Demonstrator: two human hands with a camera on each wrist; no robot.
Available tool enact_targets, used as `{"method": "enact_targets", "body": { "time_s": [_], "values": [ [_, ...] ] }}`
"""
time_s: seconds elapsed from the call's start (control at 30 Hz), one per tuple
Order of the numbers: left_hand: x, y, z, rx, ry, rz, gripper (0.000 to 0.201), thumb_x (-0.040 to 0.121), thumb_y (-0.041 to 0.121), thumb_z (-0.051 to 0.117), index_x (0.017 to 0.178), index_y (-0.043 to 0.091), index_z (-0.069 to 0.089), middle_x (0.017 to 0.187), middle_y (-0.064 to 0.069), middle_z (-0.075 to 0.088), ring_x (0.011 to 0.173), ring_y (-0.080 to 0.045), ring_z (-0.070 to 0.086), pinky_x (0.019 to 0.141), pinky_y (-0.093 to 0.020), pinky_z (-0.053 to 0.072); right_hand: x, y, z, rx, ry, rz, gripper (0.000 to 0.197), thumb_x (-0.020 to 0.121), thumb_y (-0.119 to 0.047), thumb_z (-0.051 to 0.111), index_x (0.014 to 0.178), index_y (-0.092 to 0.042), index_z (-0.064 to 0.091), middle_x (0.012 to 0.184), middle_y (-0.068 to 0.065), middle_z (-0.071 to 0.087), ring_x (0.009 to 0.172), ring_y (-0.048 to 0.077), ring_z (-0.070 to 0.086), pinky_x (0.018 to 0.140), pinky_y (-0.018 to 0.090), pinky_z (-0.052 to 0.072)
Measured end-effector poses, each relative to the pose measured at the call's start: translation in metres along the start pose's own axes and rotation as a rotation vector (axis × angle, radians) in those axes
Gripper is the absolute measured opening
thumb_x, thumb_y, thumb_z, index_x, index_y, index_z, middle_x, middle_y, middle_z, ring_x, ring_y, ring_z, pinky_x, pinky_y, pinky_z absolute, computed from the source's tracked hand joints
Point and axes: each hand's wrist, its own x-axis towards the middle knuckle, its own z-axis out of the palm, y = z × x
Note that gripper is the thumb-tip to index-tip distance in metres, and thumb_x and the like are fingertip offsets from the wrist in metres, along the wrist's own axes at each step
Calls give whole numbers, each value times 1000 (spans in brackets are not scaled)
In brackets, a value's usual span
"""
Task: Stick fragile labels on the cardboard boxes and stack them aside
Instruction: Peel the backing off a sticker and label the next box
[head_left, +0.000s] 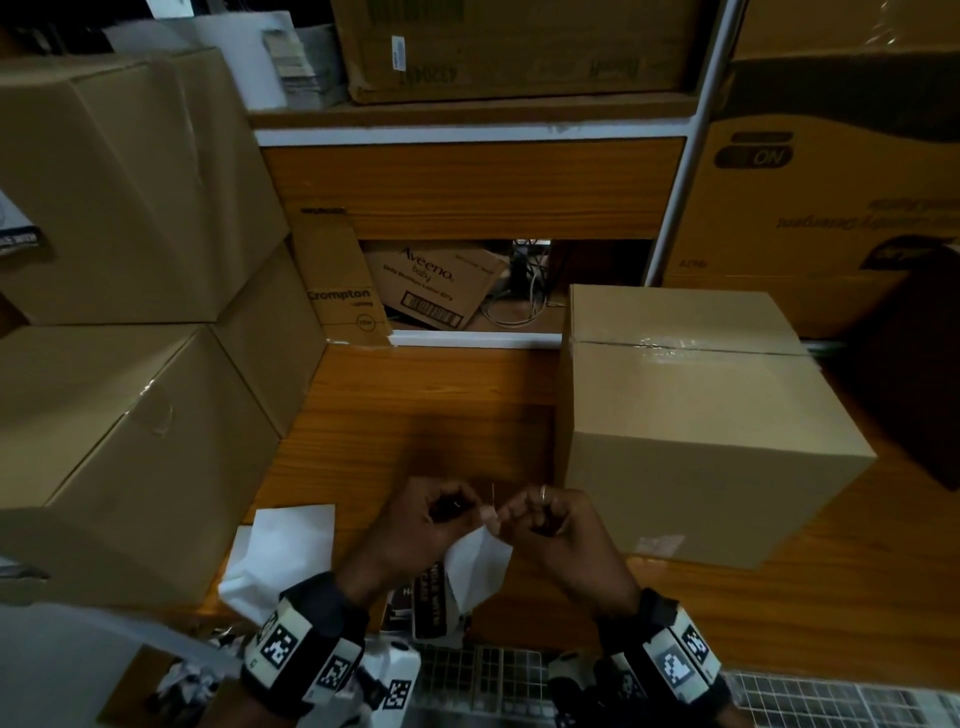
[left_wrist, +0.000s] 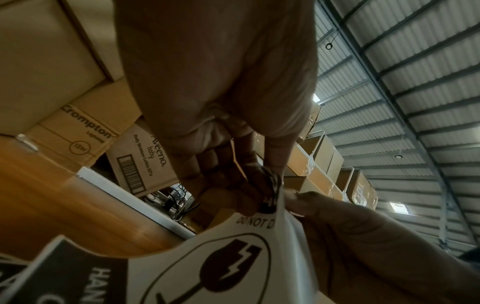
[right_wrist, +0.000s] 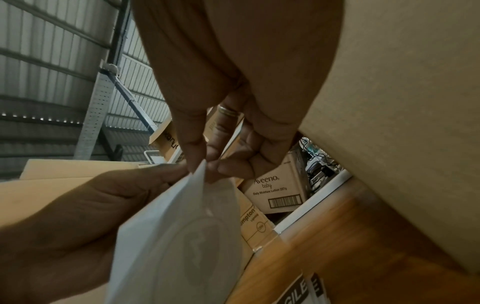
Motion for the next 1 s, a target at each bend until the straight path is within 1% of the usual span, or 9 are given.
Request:
{"method": "enact_targets", "body": {
  "time_s": [0.07, 0.17, 0.3, 0.43, 0.5, 0.6, 0.77, 0.87, 1.0],
  "values": [
    [0, -4, 1, 18, -33, -13, 12, 96, 27, 69, 89, 27, 78, 96, 4, 78, 96, -16, 73, 92, -46, 56, 0, 2, -1, -18, -12, -1, 19, 91, -15, 76, 82, 2, 73, 84, 18, 73, 89, 34, 70, 84, 47, 55],
    [0, -8, 6, 8, -55, -13, 15, 99, 18, 64, 91, 23, 75, 93, 7, 76, 93, -11, 70, 85, -29, 54, 0, 4, -1, 4, 1, 23, 15, 91, -6, 76, 77, -10, 76, 81, 11, 75, 85, 25, 73, 81, 38, 57],
    [0, -7, 15, -37, 18, -7, 18, 102, 9, 57, 90, 14, 69, 79, 11, 68, 78, 1, 62, 72, -16, 46, 1, 8, 7, 46, 107, 52, 11, 92, -2, 73, 81, 1, 74, 81, 11, 76, 84, 23, 74, 80, 32, 58],
    [-2, -4, 17, -103, 75, -45, 20, 103, 7, 53, 88, 11, 65, 70, 19, 64, 70, 7, 56, 66, -12, 43, 2, 16, 16, 119, 184, 72, 12, 93, 0, 69, 81, 2, 70, 83, 16, 74, 87, 35, 71, 83, 48, 57],
    [-3, -7, 17, -134, 111, -55, 18, 103, 9, 53, 91, 9, 66, 76, 15, 66, 76, 4, 60, 70, -15, 46, 2, 16, 19, 134, 211, 74, 13, 93, 3, 67, 80, 3, 68, 82, 16, 72, 83, 29, 70, 78, 40, 56],
    [-6, -13, 17, -206, 146, -64, 20, 102, 20, 54, 100, 7, 68, 94, -4, 71, 94, -19, 67, 81, -32, 54, 0, 16, 25, 154, 254, 69, 16, 93, 4, 67, 77, 4, 64, 76, 12, 68, 77, 20, 65, 74, 29, 53],
    [-9, -13, 19, -324, 206, -119, 21, 103, 20, 53, 93, 12, 70, 87, 1, 71, 87, -15, 66, 74, -24, 52, 2, 21, 33, 217, 301, 109, 31, 84, -25, 75, 76, 2, 61, 83, 29, 62, 82, 32, 62, 78, 43, 52],
    [-8, -16, 18, -401, 224, -132, 25, 98, 23, 56, 98, 1, 68, 101, -20, 72, 102, -39, 68, 88, -49, 55, 1, 22, 36, 249, 288, 158, 32, 84, -27, 73, 78, 2, 61, 85, 33, 61, 84, 43, 62, 81, 55, 52],
    [-7, -25, 14, -463, 252, -161, 22, 100, 14, 54, 96, -5, 65, 101, -25, 70, 105, -43, 66, 87, -42, 55, 3, 18, 37, 213, 261, 155, 22, 90, -16, 72, 71, -7, 64, 69, 8, 61, 70, 17, 59, 71, 31, 50]
  ]
}}
